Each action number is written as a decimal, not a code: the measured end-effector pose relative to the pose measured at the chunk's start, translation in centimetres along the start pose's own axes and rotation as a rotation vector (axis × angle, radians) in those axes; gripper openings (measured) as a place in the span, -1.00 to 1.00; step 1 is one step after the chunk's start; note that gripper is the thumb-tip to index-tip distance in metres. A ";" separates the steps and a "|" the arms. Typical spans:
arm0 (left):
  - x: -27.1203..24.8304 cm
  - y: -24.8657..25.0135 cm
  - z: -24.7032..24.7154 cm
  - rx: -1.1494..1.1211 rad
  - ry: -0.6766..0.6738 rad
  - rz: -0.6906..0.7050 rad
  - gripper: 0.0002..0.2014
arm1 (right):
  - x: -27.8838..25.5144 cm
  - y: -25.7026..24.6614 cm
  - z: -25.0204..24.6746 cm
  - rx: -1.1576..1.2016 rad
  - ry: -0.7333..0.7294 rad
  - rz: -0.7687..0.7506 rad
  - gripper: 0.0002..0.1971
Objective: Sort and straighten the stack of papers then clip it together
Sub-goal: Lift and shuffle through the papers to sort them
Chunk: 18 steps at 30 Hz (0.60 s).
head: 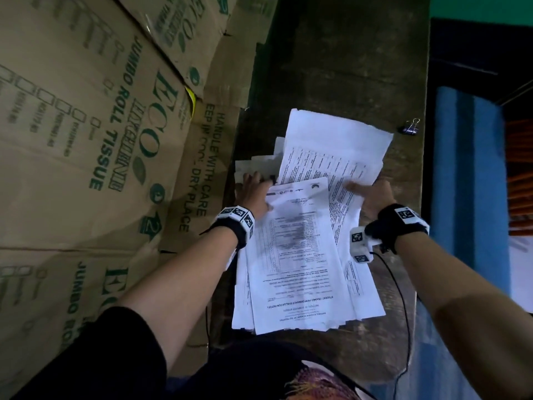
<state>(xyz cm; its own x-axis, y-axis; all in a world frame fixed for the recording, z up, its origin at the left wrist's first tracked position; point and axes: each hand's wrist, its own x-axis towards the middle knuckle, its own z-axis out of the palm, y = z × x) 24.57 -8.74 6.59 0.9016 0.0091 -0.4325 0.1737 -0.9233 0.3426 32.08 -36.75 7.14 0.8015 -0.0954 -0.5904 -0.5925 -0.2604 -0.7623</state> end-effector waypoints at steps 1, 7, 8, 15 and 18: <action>-0.1 0.0 0.1 -0.005 0.009 0.010 -0.45 | 0.2 0.5 0.1 -0.055 -0.021 0.025 -0.32; -0.5 -0.5 0.6 -0.130 0.068 0.034 -0.52 | -1.8 -1.3 0.4 -0.098 0.008 -0.046 -0.68; -0.5 -0.5 0.5 -0.140 0.065 0.041 -0.51 | -1.8 -1.6 0.0 -0.085 0.019 -0.061 -0.71; -0.4 -0.2 -0.7 -0.223 0.038 0.020 -0.53 | -0.6 0.5 -1.7 0.125 0.031 0.016 -0.28; -0.8 -0.3 -1.0 -0.213 0.051 -0.033 -0.46 | -1.8 0.1 -1.2 0.000 -0.011 0.060 -0.37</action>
<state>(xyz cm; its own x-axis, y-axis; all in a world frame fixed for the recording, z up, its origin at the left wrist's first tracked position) 24.25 -8.05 7.68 0.9118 0.0625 -0.4058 0.2786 -0.8201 0.4998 30.66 -37.75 8.45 0.7635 -0.1001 -0.6380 -0.6395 -0.2545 -0.7254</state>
